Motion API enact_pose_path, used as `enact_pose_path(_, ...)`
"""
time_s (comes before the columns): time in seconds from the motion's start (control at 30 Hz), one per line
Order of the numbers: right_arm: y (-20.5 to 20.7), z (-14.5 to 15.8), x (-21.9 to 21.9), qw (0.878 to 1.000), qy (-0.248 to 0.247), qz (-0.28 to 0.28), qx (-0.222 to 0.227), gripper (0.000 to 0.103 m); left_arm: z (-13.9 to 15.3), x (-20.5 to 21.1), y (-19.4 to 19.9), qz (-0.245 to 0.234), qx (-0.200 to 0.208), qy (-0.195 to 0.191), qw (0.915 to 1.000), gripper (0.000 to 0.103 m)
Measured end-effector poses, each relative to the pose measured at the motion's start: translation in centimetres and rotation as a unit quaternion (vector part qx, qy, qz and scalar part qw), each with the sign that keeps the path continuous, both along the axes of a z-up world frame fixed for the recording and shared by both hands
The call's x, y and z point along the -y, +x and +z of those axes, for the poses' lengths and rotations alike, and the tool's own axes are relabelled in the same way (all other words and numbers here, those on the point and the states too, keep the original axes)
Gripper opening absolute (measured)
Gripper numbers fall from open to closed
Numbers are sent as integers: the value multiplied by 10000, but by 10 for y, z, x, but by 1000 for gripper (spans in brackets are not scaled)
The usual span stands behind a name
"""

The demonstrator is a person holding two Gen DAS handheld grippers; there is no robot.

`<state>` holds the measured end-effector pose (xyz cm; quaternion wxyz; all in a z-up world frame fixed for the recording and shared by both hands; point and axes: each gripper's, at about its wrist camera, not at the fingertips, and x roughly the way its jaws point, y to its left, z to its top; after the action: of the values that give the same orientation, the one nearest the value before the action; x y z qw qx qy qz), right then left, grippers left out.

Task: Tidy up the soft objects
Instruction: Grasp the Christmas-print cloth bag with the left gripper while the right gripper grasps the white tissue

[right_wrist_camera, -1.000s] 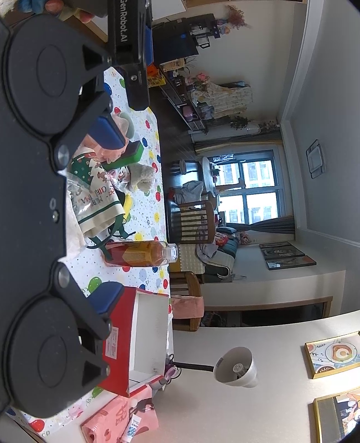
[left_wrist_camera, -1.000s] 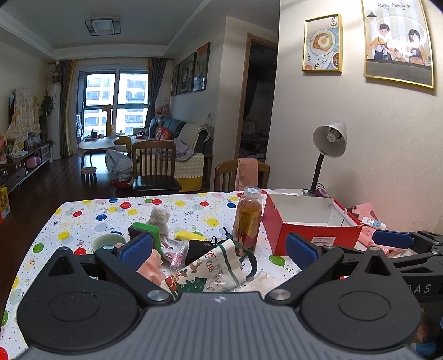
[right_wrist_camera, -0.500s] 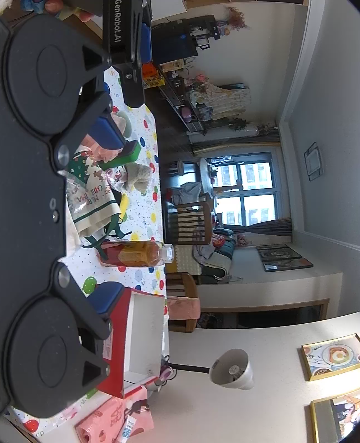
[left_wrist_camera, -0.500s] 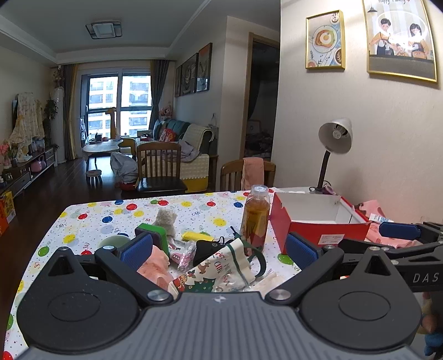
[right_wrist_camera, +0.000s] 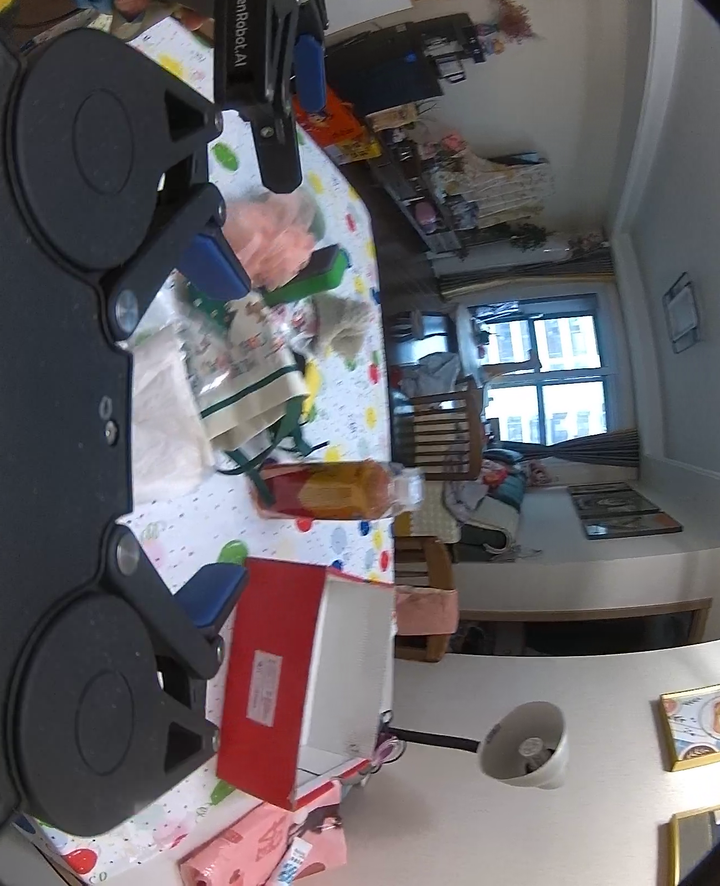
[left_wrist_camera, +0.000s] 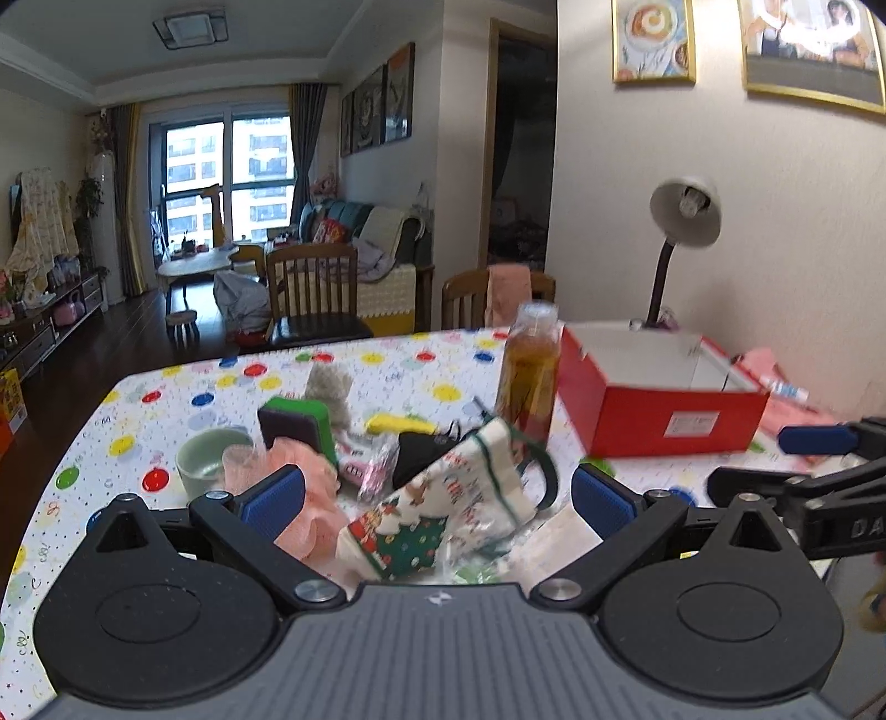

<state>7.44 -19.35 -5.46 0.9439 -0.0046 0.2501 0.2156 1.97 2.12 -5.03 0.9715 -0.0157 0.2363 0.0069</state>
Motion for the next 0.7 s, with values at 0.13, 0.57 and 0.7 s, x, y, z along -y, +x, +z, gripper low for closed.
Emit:
enact_pose_path(0.13, 10, -13, 4, 9997, -134, 55, -179, 99, -18, -3, 18, 9, -255, 15, 9997, 103)
enact_pose_path(0.57, 51, -55, -19, 9932, -582, 742, -684, 99, -39, -17, 104, 4, -728, 75, 9973, 103)
enact_pose_path(0.7, 61, -63, -34, 9884, -666, 1130, -764, 99, -51, -15, 128, 4, -952, 150, 9953, 103)
